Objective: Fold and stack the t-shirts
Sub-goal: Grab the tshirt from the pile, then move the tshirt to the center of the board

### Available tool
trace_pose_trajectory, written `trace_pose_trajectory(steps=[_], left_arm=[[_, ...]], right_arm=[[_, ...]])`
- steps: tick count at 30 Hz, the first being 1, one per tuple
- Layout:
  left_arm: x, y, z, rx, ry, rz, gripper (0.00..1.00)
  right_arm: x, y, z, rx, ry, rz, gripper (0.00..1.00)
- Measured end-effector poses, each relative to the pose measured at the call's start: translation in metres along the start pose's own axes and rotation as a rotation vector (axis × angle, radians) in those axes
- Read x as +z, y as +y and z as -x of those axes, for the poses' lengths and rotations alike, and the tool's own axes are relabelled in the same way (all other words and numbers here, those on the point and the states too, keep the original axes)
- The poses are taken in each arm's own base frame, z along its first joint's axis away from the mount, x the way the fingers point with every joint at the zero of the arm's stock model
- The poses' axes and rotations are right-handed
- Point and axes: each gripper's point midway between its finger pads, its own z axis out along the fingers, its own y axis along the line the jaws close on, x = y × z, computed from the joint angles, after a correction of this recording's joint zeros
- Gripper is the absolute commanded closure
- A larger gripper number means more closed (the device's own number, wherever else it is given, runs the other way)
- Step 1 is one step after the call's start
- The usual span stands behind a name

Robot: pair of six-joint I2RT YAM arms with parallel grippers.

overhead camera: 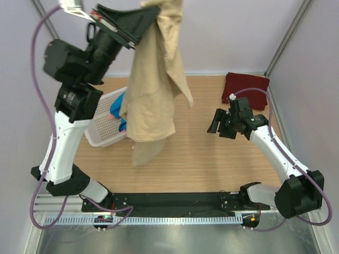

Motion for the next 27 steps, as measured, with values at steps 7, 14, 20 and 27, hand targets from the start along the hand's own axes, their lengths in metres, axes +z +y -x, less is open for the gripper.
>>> trace_pose_trajectory(steps=[7, 14, 20, 27], left_arm=[[-0.023, 0.123, -0.149, -0.134, 0.365, 0.241, 0.88], [-0.129, 0.248, -0.287, -0.105, 0.767, 0.655, 0.35], [-0.248, 0.294, -0.257, 0.107, 0.854, 0.99, 0.27], [-0.283, 0.347, -0.207, 0.259, 0.808, 1.146, 0.53]], right_arm=[[-0.012, -0.028, 0.004, 0.072, -0.065, -0.162, 0.28], [-0.033, -0.053, 0.012, 0.103, -0.12, -0.285, 0.27], [-0.04, -0.06, 0.014, 0.087, -0.13, -0.312, 0.27], [-0.037, -0.056, 0.011, 0.071, -0.106, -0.286, 0.28]])
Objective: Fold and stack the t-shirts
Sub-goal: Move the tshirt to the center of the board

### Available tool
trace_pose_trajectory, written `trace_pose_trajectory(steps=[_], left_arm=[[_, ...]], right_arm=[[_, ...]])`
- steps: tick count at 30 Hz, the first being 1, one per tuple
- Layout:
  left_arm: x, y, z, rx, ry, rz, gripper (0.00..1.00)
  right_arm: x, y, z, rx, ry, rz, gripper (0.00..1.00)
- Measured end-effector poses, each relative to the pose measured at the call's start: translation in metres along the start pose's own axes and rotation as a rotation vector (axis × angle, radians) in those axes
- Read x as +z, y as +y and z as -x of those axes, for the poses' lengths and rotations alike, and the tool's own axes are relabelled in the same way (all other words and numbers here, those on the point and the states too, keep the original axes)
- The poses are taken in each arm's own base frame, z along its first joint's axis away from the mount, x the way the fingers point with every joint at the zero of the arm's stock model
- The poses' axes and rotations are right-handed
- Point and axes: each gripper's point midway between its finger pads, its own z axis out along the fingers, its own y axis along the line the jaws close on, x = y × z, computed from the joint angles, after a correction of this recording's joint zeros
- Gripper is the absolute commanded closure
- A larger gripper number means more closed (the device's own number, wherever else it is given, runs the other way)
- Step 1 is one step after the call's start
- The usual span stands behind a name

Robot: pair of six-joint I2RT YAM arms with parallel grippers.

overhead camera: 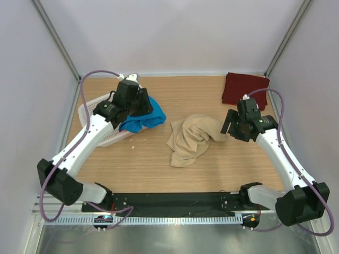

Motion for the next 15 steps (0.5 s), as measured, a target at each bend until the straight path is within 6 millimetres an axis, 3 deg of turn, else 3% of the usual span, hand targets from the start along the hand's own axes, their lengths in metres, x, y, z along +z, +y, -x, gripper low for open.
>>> trace_pose_trajectory(steps=[4, 6, 10, 15], left_arm=[[0.043, 0.044, -0.013, -0.04, 0.074, 0.109, 0.58], [0.071, 0.08, -0.026, -0.093, 0.133, 0.187, 0.59], [0.104, 0.133, -0.055, -0.201, 0.247, 0.287, 0.61], [0.142, 0.183, -0.081, -0.283, 0.356, 0.377, 0.63]], right_arm=[[0.005, 0.001, -0.004, -0.01, 0.029, 0.003, 0.28], [0.006, 0.001, -0.005, -0.018, 0.034, 0.004, 0.28], [0.006, 0.001, -0.005, -0.028, 0.036, 0.006, 0.28], [0.007, 0.002, -0.006, -0.033, 0.046, 0.009, 0.28]])
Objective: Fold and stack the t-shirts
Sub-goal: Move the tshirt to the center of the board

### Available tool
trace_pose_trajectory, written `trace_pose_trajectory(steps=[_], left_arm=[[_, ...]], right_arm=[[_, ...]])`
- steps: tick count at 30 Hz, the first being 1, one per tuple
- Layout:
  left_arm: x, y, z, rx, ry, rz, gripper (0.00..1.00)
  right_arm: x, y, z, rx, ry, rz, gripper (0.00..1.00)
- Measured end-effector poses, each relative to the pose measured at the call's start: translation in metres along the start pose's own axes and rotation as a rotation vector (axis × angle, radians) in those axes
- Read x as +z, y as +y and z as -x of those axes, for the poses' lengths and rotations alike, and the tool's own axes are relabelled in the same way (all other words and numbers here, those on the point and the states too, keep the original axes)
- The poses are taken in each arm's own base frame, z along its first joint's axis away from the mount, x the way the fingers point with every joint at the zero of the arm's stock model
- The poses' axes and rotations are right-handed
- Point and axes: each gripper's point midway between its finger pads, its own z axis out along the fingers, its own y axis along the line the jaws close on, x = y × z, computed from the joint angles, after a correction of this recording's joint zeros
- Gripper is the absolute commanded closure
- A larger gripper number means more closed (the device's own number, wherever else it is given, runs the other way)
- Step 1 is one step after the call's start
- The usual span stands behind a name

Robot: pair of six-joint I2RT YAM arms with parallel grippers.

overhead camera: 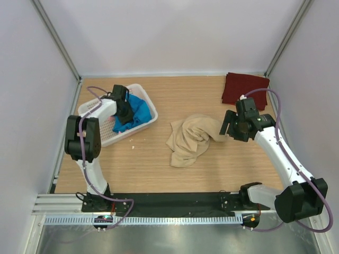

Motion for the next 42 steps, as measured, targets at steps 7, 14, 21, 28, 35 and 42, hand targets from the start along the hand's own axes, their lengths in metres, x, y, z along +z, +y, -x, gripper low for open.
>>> trace_pose_trajectory(steps=[7, 14, 21, 28, 35, 42], left_arm=[[0.03, 0.022, 0.078, -0.077, -0.048, 0.008, 0.62], [0.058, 0.073, 0.199, -0.077, -0.228, 0.074, 0.55], [0.051, 0.09, 0.257, -0.045, -0.314, 0.082, 0.27], [-0.005, 0.055, 0.216, -0.028, -0.273, 0.037, 0.23], [-0.145, -0.05, 0.137, 0.134, -0.394, -0.146, 0.32], [-0.246, -0.084, 0.044, 0.19, -0.485, -0.366, 0.46]], right_arm=[[0.01, -0.001, -0.006, -0.002, 0.048, -0.017, 0.28], [0.032, 0.001, -0.011, -0.004, 0.139, -0.05, 0.28], [0.043, 0.019, 0.009, -0.031, 0.156, -0.021, 0.27], [0.045, 0.059, 0.003, -0.131, 0.16, 0.072, 0.28], [0.049, 0.097, -0.043, -0.24, 0.225, 0.18, 0.39], [0.063, 0.075, -0.113, -0.239, 0.364, 0.158, 0.47]])
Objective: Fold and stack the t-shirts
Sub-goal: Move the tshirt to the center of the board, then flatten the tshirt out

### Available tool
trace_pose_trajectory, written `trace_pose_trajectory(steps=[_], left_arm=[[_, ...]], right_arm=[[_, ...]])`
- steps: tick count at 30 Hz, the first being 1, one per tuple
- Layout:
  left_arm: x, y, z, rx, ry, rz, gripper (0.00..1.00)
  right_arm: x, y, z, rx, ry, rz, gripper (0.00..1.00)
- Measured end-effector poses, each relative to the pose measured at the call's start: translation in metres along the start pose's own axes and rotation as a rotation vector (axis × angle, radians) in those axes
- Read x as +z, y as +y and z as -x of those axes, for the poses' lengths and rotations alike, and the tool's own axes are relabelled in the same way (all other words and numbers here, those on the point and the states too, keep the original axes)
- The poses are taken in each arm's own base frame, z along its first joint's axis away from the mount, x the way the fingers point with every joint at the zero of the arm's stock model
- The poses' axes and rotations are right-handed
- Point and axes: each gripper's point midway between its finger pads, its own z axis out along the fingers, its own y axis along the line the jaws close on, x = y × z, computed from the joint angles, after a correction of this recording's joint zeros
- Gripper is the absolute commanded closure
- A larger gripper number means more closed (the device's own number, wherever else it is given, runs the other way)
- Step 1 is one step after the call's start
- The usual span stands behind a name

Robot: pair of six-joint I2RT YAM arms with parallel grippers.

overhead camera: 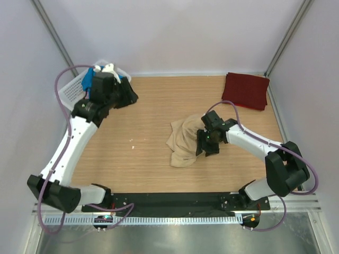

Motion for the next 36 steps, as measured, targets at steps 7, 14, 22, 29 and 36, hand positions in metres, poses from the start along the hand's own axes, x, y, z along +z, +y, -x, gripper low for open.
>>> trace_pose_trajectory(steps=[7, 14, 22, 29, 36], left_arm=[[-0.005, -0.038, -0.198, 0.063, 0.395, -0.085, 0.48], [-0.013, -0.087, -0.272, 0.186, 0.543, -0.154, 0.32], [0.054, -0.159, -0.285, 0.248, 0.536, -0.181, 0.25], [0.105, -0.165, -0.312, 0.309, 0.579, -0.081, 0.24], [0.12, -0.151, -0.33, 0.369, 0.645, -0.012, 0.49]], right_arm=[[0.011, 0.005, -0.022, 0.03, 0.017, 0.056, 0.52], [0.001, -0.02, -0.004, 0.062, -0.068, -0.065, 0.44], [-0.046, -0.101, 0.051, 0.323, -0.262, -0.191, 0.34], [-0.034, -0.118, 0.064, 0.369, -0.228, -0.188, 0.33], [-0.012, -0.114, 0.078, 0.358, -0.191, -0.154, 0.38]])
